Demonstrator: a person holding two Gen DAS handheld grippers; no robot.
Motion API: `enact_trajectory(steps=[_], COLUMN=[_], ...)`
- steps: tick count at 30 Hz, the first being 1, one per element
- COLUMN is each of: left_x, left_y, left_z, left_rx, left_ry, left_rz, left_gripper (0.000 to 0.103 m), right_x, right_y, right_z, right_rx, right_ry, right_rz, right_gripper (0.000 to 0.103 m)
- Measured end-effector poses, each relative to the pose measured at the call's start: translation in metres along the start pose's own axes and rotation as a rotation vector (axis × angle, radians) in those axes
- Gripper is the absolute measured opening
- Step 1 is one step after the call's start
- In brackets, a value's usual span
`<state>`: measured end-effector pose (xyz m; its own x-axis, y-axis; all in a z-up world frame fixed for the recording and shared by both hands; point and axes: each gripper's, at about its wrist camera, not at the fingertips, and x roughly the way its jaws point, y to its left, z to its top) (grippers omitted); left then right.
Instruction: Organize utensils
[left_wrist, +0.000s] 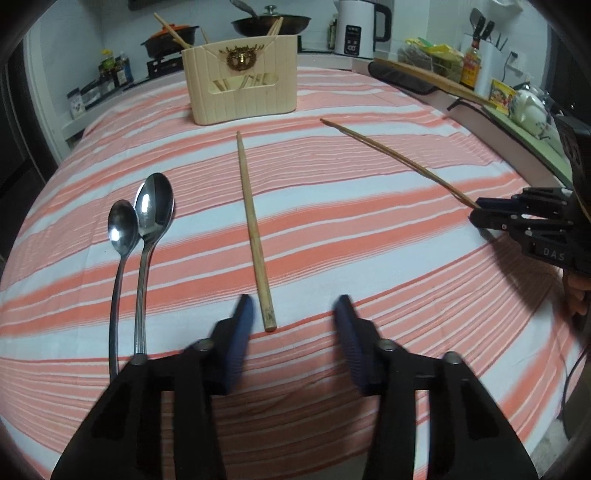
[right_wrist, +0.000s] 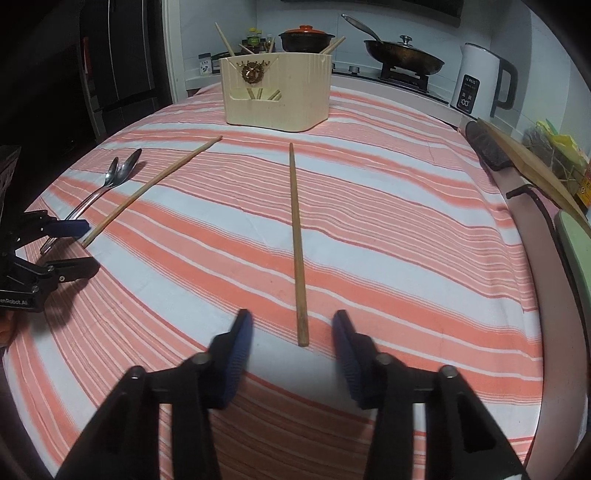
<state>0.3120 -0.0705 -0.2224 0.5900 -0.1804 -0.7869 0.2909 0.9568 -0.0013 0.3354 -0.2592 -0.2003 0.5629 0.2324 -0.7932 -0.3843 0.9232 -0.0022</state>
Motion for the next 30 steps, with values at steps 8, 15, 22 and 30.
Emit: enact_trajectory(steps=[8, 15, 22, 30], left_x=[-0.046, -0.117, -0.159, -0.18], left_y=[0.014, 0.037, 0.057, 0.064], left_z=[0.017, 0.054, 0.079, 0.094], left_rx=[-0.045, -0.081, -0.102, -0.109], left_ry=[-0.152, -0.31, -0.383, -0.419], left_rz=[-0.021, -0.053, -0.096, -0.125], left_gripper=[0.004, 0.004, 0.004, 0.004], right_x=[-0.041, -0.121, -0.167, -0.175], right_y=[0.003, 0.02, 0.032, 0.039], right_z=[0.013, 0.061, 0.091, 0.108], right_rx=[0.045, -0.003, 0.007, 0.026], right_ry=[-0.129, -0.309, -0.417, -0.379], right_rz=[-0.02, -0.053, -0.007, 0.053], right_gripper=[0.006, 0.006, 0.006, 0.006])
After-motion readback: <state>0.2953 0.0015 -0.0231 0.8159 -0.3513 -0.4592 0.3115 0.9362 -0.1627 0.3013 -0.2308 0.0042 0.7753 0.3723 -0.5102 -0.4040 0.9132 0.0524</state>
